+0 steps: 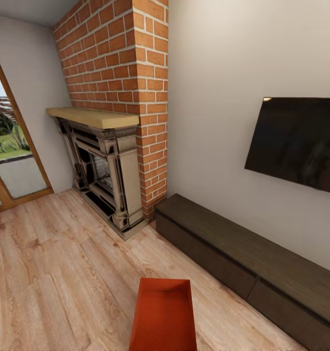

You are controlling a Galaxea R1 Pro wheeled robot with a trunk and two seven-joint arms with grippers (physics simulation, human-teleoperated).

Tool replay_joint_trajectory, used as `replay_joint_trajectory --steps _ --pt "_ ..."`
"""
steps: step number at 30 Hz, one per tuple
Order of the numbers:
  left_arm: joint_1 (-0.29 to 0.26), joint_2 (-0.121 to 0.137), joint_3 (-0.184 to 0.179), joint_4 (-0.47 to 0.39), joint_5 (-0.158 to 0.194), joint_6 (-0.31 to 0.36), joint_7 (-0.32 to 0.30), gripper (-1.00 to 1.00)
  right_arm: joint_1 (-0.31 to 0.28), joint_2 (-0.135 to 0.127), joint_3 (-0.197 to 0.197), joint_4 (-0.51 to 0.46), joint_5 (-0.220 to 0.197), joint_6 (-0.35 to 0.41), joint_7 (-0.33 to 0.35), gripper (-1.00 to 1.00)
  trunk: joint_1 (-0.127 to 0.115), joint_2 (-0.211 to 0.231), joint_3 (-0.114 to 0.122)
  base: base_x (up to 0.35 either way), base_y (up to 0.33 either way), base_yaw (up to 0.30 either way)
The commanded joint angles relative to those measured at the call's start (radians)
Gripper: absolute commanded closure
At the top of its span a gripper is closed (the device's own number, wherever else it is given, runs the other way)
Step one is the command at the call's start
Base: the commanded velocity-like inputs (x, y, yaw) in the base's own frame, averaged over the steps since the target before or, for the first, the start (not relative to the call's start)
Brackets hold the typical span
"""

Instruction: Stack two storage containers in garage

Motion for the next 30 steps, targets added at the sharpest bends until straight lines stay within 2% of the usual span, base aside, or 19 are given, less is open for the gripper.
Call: replay_joint_trajectory --steps 1,30 --pt "-0.001 0.0 0.002 0.0 0.009 -0.003 0.0 -1.0 -0.001 0.0 0.008 0.003 -0.002 -0.006 0.0 -1.0 0.0 -0.001 -0.003 0.0 0.0 0.0" --pt "-0.001 0.0 -0.001 -0.002 0.011 -0.003 0.0 -1.0 -0.001 0.002 0.008 0.003 -0.002 -0.003 0.002 -1.0 0.0 -0.001 -0.049 0.0 0.0 0.0"
